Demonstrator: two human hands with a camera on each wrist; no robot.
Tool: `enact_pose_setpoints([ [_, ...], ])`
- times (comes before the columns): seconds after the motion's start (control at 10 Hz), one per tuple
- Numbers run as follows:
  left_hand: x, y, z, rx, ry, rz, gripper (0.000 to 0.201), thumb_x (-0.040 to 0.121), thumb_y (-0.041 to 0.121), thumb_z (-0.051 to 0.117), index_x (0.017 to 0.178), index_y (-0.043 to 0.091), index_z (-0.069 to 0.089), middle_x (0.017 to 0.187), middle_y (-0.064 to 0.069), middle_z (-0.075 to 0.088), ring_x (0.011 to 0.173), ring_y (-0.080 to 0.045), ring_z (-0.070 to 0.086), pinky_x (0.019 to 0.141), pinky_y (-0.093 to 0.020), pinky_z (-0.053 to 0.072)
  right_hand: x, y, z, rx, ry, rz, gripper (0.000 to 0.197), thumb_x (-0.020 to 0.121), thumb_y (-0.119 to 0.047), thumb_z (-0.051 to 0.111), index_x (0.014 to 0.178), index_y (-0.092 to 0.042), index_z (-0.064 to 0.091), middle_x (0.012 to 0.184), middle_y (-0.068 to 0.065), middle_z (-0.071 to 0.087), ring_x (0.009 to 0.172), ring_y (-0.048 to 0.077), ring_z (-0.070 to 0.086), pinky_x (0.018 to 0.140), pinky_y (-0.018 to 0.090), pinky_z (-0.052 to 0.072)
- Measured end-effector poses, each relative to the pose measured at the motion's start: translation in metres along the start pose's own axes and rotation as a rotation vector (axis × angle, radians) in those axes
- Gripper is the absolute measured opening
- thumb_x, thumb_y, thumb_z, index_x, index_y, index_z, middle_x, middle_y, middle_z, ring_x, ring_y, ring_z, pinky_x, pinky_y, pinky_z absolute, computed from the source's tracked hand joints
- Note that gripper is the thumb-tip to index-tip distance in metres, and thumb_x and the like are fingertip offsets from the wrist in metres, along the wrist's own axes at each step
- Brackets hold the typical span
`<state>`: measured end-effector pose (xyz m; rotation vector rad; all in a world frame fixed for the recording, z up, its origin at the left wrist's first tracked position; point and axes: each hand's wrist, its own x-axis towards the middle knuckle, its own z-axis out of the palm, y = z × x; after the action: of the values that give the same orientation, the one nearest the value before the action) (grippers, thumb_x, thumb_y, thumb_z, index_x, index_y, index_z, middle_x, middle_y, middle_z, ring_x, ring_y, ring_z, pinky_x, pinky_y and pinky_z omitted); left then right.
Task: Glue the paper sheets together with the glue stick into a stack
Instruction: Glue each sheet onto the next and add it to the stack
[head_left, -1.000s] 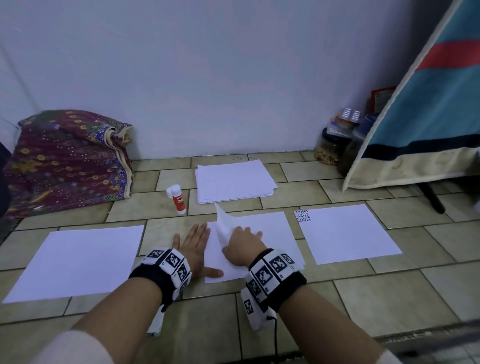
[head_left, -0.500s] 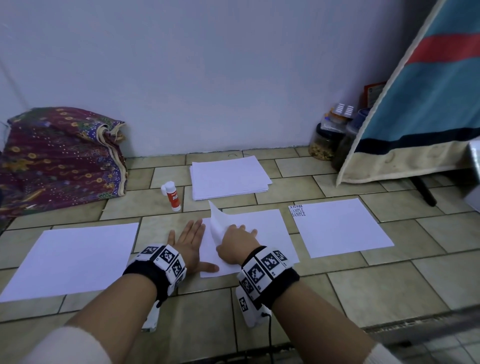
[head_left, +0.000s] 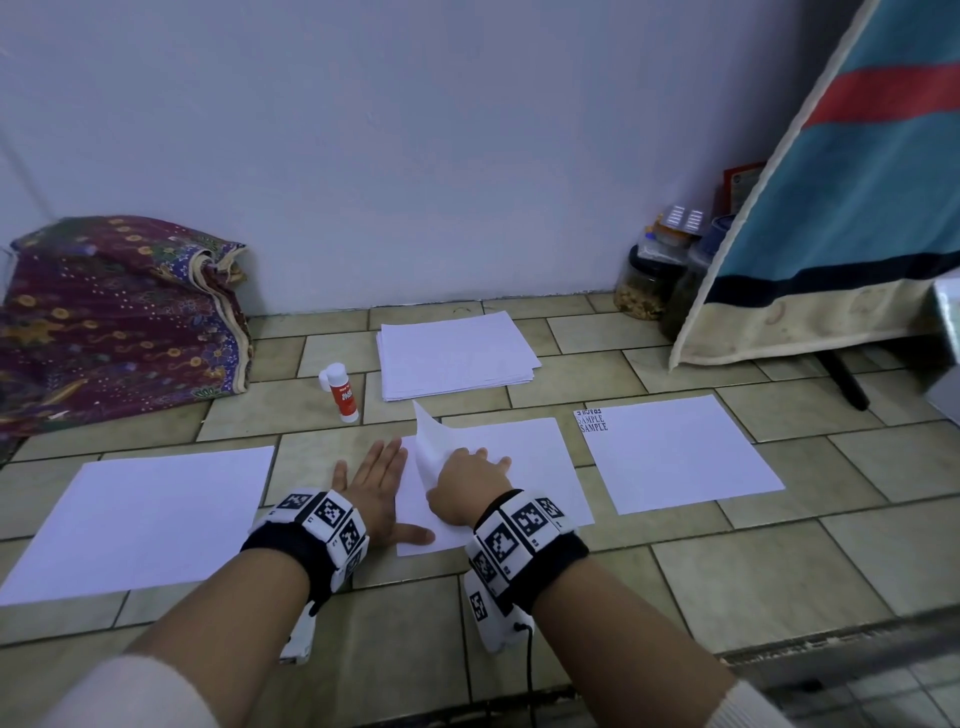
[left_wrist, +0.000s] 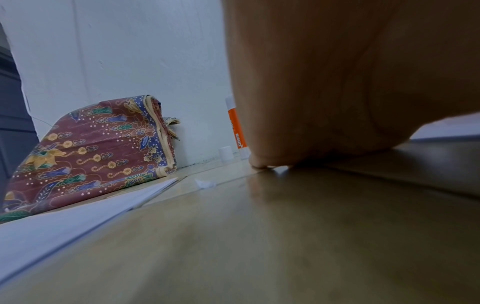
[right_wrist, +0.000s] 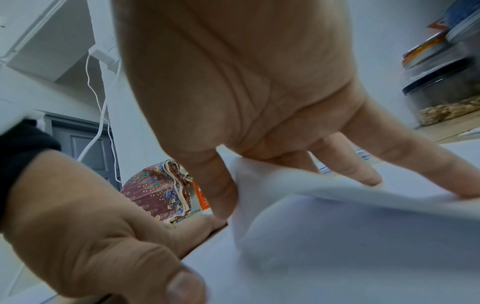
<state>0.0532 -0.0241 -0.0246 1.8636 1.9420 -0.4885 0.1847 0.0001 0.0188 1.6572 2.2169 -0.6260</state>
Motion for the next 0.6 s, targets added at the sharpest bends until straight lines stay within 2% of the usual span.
enact_pose_setpoints([
  [0.4, -0.0007, 0.0000, -0.0007, 0.004, -0.009, 0.000, 0.115, 0.082, 0.072, 0.048, 0.150, 0.009, -0.020, 0.157, 0.001, -0.029, 0.145, -0.016, -0.025, 0.117, -0.052, -0.007, -0.0002, -0.0016, 0.0006, -0.004, 0.013, 0.000, 0.054, 0.098, -0.025, 0.041, 0.143, 0.002, 0.028, 0.148, 0.015, 0.034, 0.142, 0.032, 0.021, 0.116, 0.054, 0.010],
  [0.6, -0.0019, 0.0013, -0.0030, 0.008, -0.022, 0.003, 0.114, 0.083, 0.072, 0.048, 0.150, 0.009, -0.020, 0.156, 0.000, -0.029, 0.144, -0.017, -0.025, 0.117, -0.053, -0.007, -0.0017, -0.0014, -0.0011, 0.019, 0.007, 0.002, 0.056, 0.097, -0.024, 0.042, 0.144, 0.003, 0.025, 0.150, 0.016, 0.031, 0.143, 0.032, 0.018, 0.117, 0.054, 0.008],
])
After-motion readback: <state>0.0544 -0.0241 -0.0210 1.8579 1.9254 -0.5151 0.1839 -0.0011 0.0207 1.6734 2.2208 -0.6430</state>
